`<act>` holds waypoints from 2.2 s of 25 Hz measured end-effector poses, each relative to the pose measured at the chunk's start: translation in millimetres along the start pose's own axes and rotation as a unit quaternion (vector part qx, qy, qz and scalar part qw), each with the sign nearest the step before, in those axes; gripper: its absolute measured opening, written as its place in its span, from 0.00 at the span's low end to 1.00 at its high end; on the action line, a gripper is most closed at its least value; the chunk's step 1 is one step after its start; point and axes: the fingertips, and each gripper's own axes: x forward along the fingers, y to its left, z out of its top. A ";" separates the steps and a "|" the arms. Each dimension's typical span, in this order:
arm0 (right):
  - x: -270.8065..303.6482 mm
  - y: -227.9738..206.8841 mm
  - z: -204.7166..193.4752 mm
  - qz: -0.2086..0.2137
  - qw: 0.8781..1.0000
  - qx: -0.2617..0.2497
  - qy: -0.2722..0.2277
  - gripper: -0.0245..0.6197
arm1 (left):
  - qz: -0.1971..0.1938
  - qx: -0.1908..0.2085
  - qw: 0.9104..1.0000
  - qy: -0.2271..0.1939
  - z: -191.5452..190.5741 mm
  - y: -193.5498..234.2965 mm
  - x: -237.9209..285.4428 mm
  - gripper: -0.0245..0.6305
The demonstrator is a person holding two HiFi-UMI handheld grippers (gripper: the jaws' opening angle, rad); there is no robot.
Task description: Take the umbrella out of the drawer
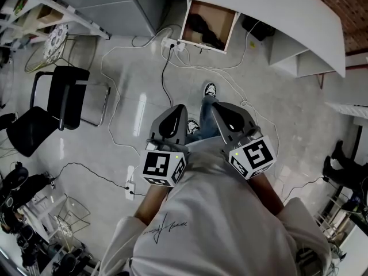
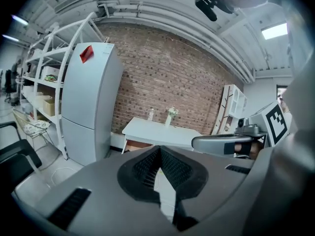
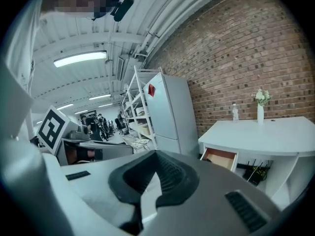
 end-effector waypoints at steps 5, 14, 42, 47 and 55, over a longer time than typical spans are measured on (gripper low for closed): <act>20.2 -28.8 15.8 -0.013 1.000 0.001 -0.010 0.06 | 0.009 0.001 1.000 0.001 13.2 15.7 25.4 0.06; 68.9 -104.2 39.0 -0.028 1.000 0.004 0.000 0.06 | 0.005 0.024 1.000 0.009 55.1 34.6 112.7 0.06; 171.1 -260.5 67.0 -0.004 0.999 0.004 0.044 0.06 | 0.085 -0.001 0.996 -0.009 128.4 71.9 257.6 0.06; 190.1 -269.4 69.6 -0.014 0.999 -0.005 0.041 0.06 | 0.092 -0.005 0.996 -0.004 127.2 81.3 266.7 0.06; 214.4 -283.1 73.2 -0.042 0.998 -0.011 0.050 0.06 | 0.093 -0.011 0.996 0.007 119.2 104.4 282.4 0.06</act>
